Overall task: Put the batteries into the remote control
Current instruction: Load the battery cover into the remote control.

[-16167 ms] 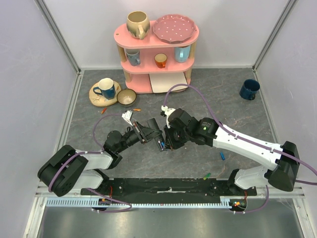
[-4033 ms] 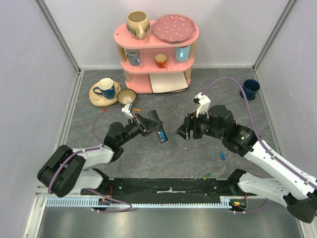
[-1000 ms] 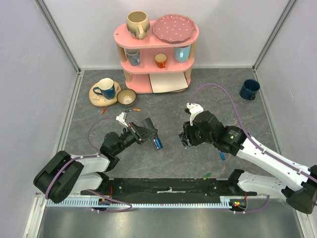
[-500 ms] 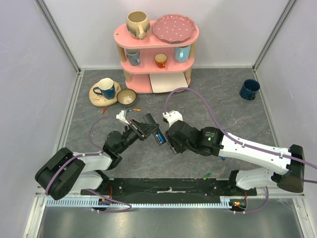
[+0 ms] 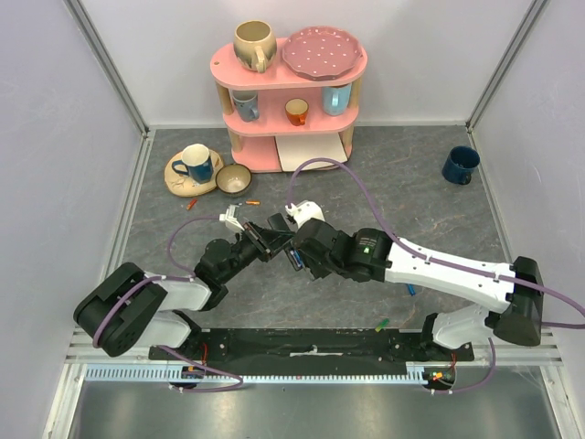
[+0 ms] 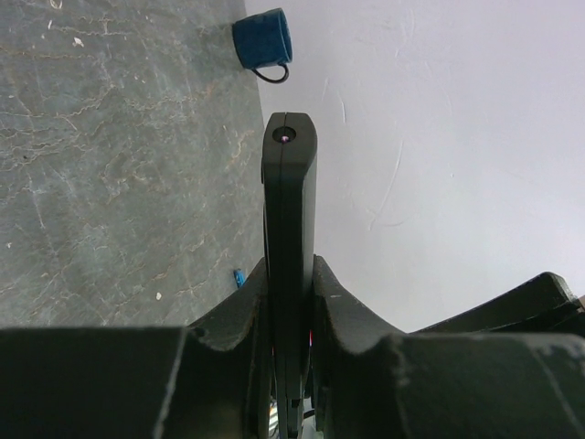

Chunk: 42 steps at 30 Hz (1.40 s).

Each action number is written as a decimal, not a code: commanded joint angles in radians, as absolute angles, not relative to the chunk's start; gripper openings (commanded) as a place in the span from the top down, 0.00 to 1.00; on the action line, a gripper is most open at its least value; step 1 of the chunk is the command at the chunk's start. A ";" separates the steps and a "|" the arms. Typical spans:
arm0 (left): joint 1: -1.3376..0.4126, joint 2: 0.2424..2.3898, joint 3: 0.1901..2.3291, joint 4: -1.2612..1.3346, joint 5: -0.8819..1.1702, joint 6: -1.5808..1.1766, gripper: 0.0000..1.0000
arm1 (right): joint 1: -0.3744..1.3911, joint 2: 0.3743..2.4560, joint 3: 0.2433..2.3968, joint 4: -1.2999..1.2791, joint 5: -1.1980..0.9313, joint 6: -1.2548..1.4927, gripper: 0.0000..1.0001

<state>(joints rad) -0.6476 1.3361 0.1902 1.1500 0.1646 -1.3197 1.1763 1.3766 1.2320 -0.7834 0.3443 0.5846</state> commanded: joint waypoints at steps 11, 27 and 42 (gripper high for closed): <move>-0.666 1.338 0.203 1.241 0.199 -1.358 0.98 | 1.183 1.417 1.267 -0.726 0.330 0.577 0.86; -0.686 1.342 0.187 1.258 0.193 -1.356 0.98 | 1.183 1.447 1.285 -0.715 0.333 0.571 0.86; -0.695 1.341 0.186 1.239 0.163 -1.351 0.98 | 1.183 1.417 1.259 -0.673 0.322 0.611 0.87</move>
<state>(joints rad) -0.6899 1.3457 0.1841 1.1843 0.1848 -1.3388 1.1763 1.4403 1.2427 -0.7204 0.3161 0.5861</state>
